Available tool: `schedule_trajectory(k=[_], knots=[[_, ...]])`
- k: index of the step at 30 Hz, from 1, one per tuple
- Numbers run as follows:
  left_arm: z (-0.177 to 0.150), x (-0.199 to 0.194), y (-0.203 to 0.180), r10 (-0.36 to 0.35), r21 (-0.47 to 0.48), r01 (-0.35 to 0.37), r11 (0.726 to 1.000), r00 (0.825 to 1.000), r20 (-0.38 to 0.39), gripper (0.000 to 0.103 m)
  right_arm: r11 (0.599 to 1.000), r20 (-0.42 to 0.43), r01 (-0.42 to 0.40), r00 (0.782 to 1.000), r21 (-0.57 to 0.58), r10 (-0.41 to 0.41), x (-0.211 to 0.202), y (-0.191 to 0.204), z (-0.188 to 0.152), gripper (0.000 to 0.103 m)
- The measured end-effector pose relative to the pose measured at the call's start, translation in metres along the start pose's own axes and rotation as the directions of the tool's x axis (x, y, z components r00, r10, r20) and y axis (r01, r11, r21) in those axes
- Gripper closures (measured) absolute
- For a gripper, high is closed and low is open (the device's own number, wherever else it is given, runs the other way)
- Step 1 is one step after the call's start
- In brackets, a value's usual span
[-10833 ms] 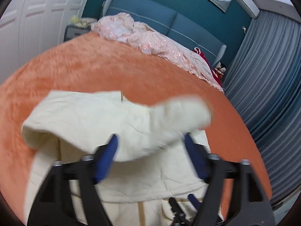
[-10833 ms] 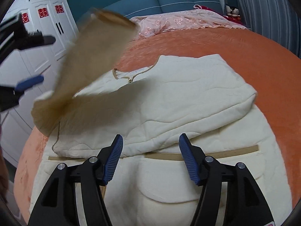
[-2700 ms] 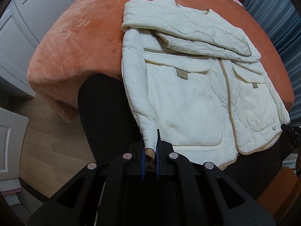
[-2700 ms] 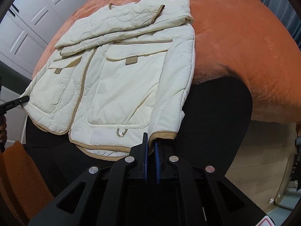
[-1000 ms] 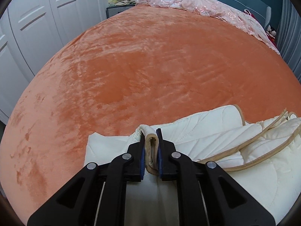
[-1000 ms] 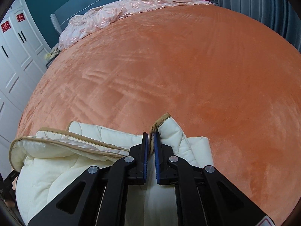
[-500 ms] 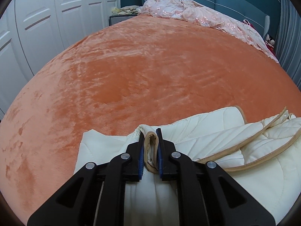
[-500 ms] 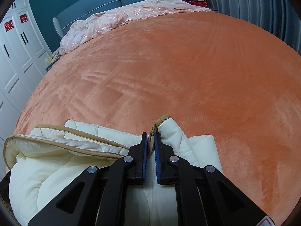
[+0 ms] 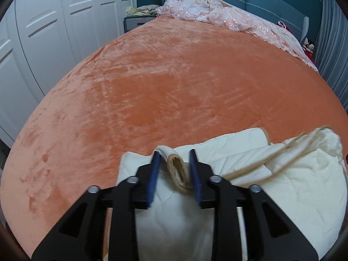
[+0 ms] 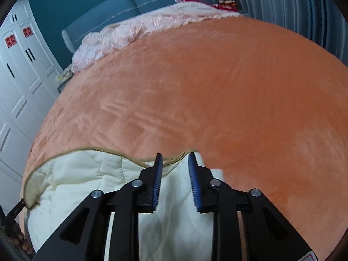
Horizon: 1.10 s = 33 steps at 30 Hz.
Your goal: Fold large clothes
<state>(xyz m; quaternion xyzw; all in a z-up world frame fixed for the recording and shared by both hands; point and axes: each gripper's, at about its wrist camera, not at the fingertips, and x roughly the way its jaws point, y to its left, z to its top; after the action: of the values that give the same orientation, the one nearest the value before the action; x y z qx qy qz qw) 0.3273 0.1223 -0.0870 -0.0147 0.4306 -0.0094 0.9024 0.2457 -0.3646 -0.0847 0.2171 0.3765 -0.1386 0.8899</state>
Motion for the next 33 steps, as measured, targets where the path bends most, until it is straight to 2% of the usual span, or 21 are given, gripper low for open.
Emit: schedule_trajectory(k=[1,3,6,9,11,13,14,18,21,24,27,30,33], knots=[[0.001,-0.018,0.009,0.041,-0.015,-0.041,0.999,0.998,0.046,0.013,1.000,0.034,-0.008,0.999,0.013,0.007,-0.017,-0.005,0.003,0.064],[0.002,-0.051,0.025,0.040,-0.040,-0.035,0.999,0.991,0.131,0.010,1.000,0.071,-0.012,0.997,0.029,0.010,-0.044,-0.013,0.009,0.064],[0.017,-0.070,0.027,0.025,-0.036,-0.021,0.999,0.993,0.115,0.014,0.999,0.070,-0.041,0.997,0.003,0.041,-0.062,-0.001,0.011,0.064],[0.035,-0.083,-0.003,-0.046,0.000,0.046,0.999,0.990,0.130,0.016,0.990,0.026,-0.093,0.995,-0.102,0.096,-0.057,0.045,0.006,0.072],[0.041,-0.084,-0.038,-0.124,0.039,0.120,0.992,0.985,0.119,0.018,0.973,-0.017,-0.132,0.991,-0.191,0.132,-0.045,0.085,-0.004,0.086],[0.043,-0.072,-0.074,-0.185,0.078,0.179,0.981,0.979,0.082,0.027,0.951,-0.070,-0.172,0.985,-0.256,0.159,-0.030,0.122,-0.015,0.094],[0.042,-0.063,-0.091,-0.192,0.100,0.185,0.978,0.979,0.064,0.032,0.942,-0.091,-0.183,0.982,-0.282,0.164,-0.023,0.137,-0.022,0.098],[0.032,-0.017,-0.138,-0.214,0.122,0.219,0.968,0.975,-0.057,0.045,0.923,-0.179,-0.199,0.973,-0.328,0.146,0.013,0.173,-0.043,0.099],[0.015,0.015,-0.155,-0.179,0.144,0.194,0.970,0.978,-0.110,0.047,0.927,-0.226,-0.174,0.969,-0.334,0.100,0.041,0.175,-0.058,0.099],[-0.007,0.044,-0.157,-0.165,0.133,0.186,0.974,0.975,-0.151,0.047,0.943,-0.269,-0.188,0.957,-0.275,0.113,0.063,0.164,-0.070,0.103],[-0.022,0.051,-0.157,-0.153,0.130,0.166,0.978,0.982,-0.108,0.047,0.946,-0.266,-0.201,0.955,-0.256,0.131,0.073,0.161,-0.077,0.103],[-0.031,0.053,-0.173,-0.086,0.195,0.098,0.976,0.994,-0.071,0.044,0.940,-0.246,-0.185,0.962,-0.286,0.115,0.079,0.165,-0.082,0.103],[-0.031,0.060,-0.173,-0.080,0.198,0.091,0.976,0.995,-0.060,0.043,0.937,-0.235,-0.182,0.965,-0.297,0.113,0.083,0.166,-0.084,0.103]])
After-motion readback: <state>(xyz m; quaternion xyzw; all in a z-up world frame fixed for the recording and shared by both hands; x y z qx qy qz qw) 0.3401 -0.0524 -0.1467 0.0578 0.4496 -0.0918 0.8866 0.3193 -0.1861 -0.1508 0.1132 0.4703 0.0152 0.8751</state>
